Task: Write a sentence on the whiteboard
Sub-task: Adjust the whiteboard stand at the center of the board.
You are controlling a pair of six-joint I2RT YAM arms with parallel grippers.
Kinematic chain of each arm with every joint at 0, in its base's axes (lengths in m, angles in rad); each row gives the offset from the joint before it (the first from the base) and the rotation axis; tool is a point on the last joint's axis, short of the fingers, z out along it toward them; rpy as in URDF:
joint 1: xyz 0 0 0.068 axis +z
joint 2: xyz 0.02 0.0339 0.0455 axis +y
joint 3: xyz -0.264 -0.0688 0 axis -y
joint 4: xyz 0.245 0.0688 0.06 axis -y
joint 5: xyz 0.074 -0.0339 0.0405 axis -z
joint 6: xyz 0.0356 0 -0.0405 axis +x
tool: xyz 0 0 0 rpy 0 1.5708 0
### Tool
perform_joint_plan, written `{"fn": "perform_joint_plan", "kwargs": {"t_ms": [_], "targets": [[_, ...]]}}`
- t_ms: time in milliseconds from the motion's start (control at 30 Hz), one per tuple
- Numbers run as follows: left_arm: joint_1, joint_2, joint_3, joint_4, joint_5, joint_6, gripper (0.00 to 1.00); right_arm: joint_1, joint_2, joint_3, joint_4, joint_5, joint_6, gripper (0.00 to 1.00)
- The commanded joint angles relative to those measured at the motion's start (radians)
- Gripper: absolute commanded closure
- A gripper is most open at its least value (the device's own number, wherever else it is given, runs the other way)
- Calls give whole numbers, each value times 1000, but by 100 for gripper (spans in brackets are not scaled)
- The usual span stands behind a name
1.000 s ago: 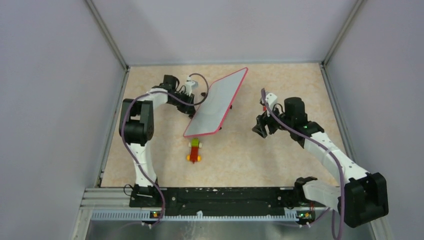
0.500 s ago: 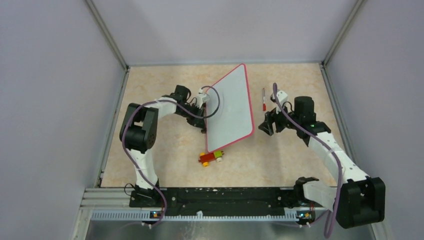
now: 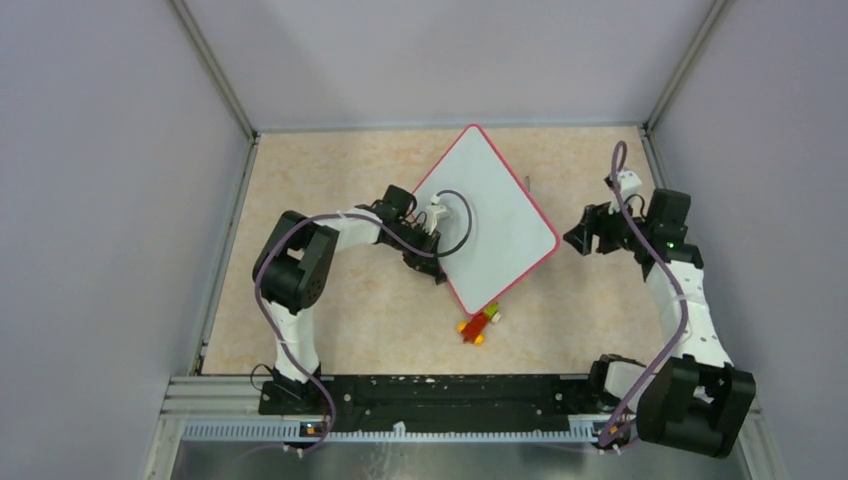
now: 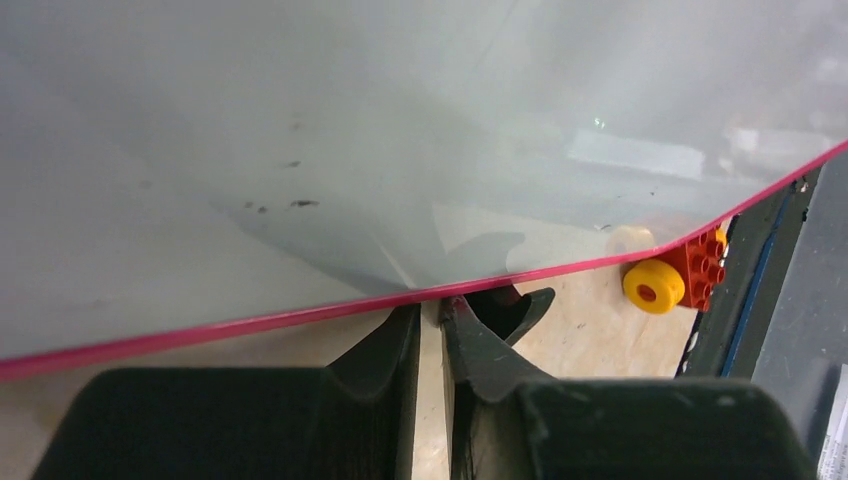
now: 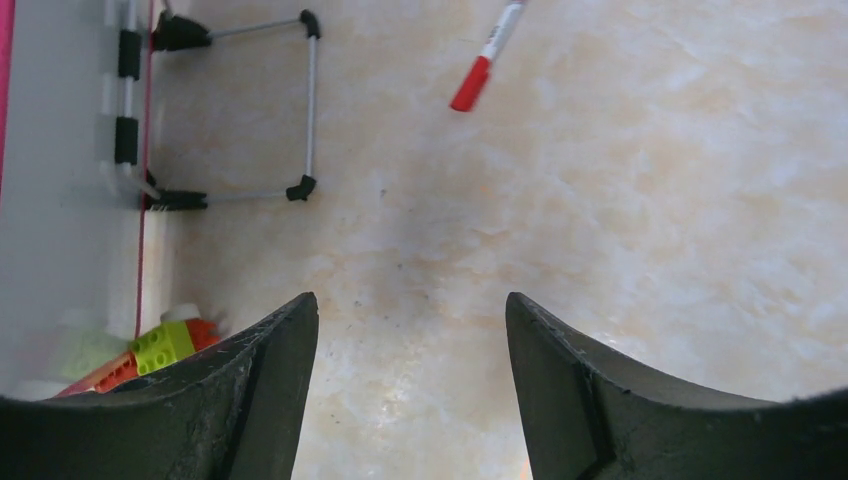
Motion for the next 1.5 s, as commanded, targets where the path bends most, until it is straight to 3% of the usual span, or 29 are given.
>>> {"fn": "perform_joint_plan", "kwargs": {"t_ms": [0,400,700,833,967,1067,1267,1367,1467], "targets": [[-68,-2,-26,125,-13,-70,81,-107,3,86,-52,-35,-7,33],[-224,131,53,448,-36,-327,79,-185,-41,134,-172,70,5,32],[-255,248,187,557,-117,-451,72,-209,-86,133,-220,129,27,33],[-279,204,168,533,-132,-416,66,-209,-143,104,-213,148,63,34],[-280,49,60,511,-158,-362,54,-203,-212,77,-209,125,103,37],[-280,-88,-22,474,-177,-324,44,-111,-242,69,-208,193,132,39],[-244,-308,-110,339,-224,-310,36,156,-237,68,-168,351,259,36],[-173,-378,-111,245,-238,-348,34,346,-196,68,-152,513,334,37],[-67,-448,-114,225,-232,-425,33,447,-143,54,-118,574,393,35]]}}
